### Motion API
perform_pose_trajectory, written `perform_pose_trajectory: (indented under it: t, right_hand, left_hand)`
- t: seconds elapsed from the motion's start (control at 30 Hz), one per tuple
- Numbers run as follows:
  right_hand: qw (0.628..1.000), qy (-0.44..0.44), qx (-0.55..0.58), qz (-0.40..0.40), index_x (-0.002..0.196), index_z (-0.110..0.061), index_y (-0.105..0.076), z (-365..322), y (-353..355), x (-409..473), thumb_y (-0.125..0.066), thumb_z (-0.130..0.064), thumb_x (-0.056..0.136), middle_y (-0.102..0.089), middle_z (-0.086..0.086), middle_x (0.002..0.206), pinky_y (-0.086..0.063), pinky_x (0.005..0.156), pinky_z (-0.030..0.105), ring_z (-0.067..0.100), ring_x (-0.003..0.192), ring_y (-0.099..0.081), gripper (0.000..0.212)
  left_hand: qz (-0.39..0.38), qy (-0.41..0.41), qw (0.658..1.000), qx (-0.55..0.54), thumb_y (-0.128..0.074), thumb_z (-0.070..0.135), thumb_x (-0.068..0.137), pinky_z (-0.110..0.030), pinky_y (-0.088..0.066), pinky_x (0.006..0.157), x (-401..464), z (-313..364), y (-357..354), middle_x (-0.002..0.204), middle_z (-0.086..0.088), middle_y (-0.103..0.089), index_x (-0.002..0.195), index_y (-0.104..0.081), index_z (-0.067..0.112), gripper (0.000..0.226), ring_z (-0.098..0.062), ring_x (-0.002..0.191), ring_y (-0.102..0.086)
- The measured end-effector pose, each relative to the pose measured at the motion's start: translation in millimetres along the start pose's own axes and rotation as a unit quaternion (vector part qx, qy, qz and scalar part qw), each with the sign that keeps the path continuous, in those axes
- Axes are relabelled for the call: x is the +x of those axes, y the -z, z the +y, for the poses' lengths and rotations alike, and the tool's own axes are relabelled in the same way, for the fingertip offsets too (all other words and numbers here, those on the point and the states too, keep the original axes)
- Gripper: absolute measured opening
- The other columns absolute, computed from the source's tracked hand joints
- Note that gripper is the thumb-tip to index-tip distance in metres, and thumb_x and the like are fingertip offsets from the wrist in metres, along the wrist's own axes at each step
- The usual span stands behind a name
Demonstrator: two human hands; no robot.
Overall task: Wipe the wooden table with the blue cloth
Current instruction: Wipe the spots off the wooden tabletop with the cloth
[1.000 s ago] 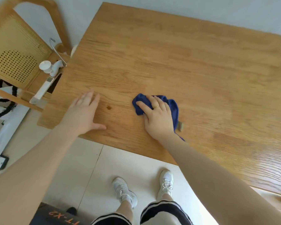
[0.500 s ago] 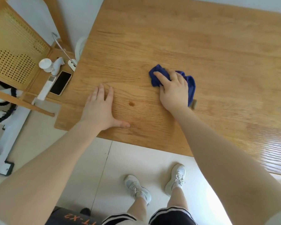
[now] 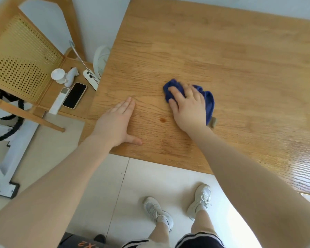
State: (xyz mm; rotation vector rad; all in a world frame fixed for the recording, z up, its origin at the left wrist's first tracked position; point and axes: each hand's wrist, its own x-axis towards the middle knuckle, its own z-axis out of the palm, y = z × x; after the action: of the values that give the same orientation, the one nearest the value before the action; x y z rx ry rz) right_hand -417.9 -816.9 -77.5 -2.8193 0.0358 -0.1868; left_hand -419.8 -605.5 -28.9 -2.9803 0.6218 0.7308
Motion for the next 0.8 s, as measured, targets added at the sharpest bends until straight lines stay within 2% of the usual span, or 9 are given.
perform_pose_trajectory:
  t: [0.1, 0.2, 0.3, 0.37, 0.43, 0.53, 0.63, 0.73, 0.8]
  right_hand:
    - [0.99, 0.14, 0.019, -0.02, 0.118, -0.022, -0.061, -14, -1, -44, -0.038, -0.036, 0.09, -0.053, 0.016, 0.132, -0.037, 0.098, 0.051, 0.041, 0.119, -0.049, 0.038]
    - [0.976, 0.206, 0.04, -0.063, 0.118, -0.024, -0.061, -21, 0, -69, -0.04, -0.034, 0.091, -0.053, 0.014, 0.133, -0.037, 0.099, 0.051, 0.038, 0.12, -0.049, 0.035]
    - [0.958, 0.27, 0.045, -0.08, 0.117, -0.023, -0.062, -6, 0, -40, -0.042, -0.03, 0.091, -0.054, 0.014, 0.132, -0.037, 0.099, 0.052, 0.039, 0.118, -0.05, 0.034]
    - [0.965, 0.253, 0.042, -0.056, 0.116, -0.02, -0.063, 4, -3, -2, -0.042, -0.028, 0.09, -0.055, 0.017, 0.129, -0.039, 0.098, 0.053, 0.042, 0.115, -0.052, 0.035]
    - [0.981, 0.184, 0.046, -0.046, 0.116, -0.018, -0.064, 6, -2, 29, -0.037, -0.029, 0.09, -0.055, 0.02, 0.129, -0.037, 0.098, 0.055, 0.045, 0.114, -0.05, 0.039]
    - [0.989, 0.125, 0.052, -0.052, 0.116, -0.017, -0.064, -1, -2, 35, -0.032, -0.03, 0.088, -0.052, 0.021, 0.131, -0.032, 0.102, 0.054, 0.045, 0.119, -0.046, 0.044]
    - [0.974, 0.211, 0.067, -0.054, 0.112, -0.017, -0.066, -8, 0, -11, -0.042, -0.023, 0.088, -0.055, 0.018, 0.13, -0.037, 0.099, 0.052, 0.043, 0.117, -0.049, 0.035]
    - [0.939, 0.314, 0.1, -0.097, 0.108, -0.019, -0.067, -7, 6, -54, -0.046, -0.021, 0.088, -0.057, 0.013, 0.127, -0.035, 0.099, 0.045, 0.037, 0.116, -0.049, 0.03]
    - [0.919, 0.356, 0.111, -0.125, 0.109, -0.019, -0.066, -1, 7, -51, -0.046, -0.022, 0.088, -0.058, 0.012, 0.126, -0.036, 0.099, 0.046, 0.036, 0.117, -0.051, 0.03]
  left_hand:
    - [0.013, 0.002, 1.0, -0.006, -0.065, 0.071, 0.059, -0.031, -0.008, 0.116, 0, -1, -1, 0.157, 0.002, 0.013, 0.149, 0.012, 0.016, 0.13, -0.013, 0.145, 0.002]
    - [0.016, -0.001, 1.0, -0.002, -0.063, 0.073, 0.059, -0.031, -0.008, 0.116, 1, -1, 0, 0.157, 0.001, 0.014, 0.149, 0.01, 0.016, 0.129, -0.013, 0.145, 0.003]
    - [0.017, -0.003, 1.0, 0.001, -0.061, 0.074, 0.059, -0.031, -0.008, 0.116, 3, -2, -1, 0.157, 0.001, 0.015, 0.149, 0.01, 0.016, 0.129, -0.013, 0.145, 0.003]
    - [0.01, 0.003, 1.0, 0.002, -0.063, 0.073, 0.059, -0.031, -0.008, 0.116, 4, -1, 1, 0.157, 0.001, 0.015, 0.149, 0.01, 0.016, 0.129, -0.013, 0.145, 0.003]
    - [0.004, 0.012, 1.0, 0.01, -0.064, 0.071, 0.06, -0.032, -0.008, 0.116, 5, 1, 1, 0.157, 0.001, 0.015, 0.149, 0.011, 0.015, 0.129, -0.014, 0.145, 0.003]
    - [0.0, 0.018, 1.0, 0.02, -0.065, 0.07, 0.061, -0.032, -0.009, 0.116, 2, 4, 0, 0.157, 0.0, 0.015, 0.149, 0.011, 0.015, 0.129, -0.015, 0.145, 0.003]
    - [0.001, 0.021, 1.0, 0.002, -0.065, 0.069, 0.061, -0.032, -0.008, 0.116, 0, 4, -1, 0.157, 0.001, 0.016, 0.149, 0.011, 0.015, 0.128, -0.014, 0.145, 0.004]
    - [-0.009, 0.02, 1.0, -0.004, -0.065, 0.067, 0.063, -0.033, -0.007, 0.117, -1, 3, -1, 0.157, 0.0, 0.016, 0.149, 0.011, 0.015, 0.126, -0.015, 0.145, 0.005]
    - [-0.011, 0.022, 1.0, 0.001, -0.064, 0.068, 0.065, -0.034, -0.006, 0.119, -1, 3, 0, 0.157, -0.001, 0.016, 0.149, 0.011, 0.014, 0.125, -0.015, 0.145, 0.006]
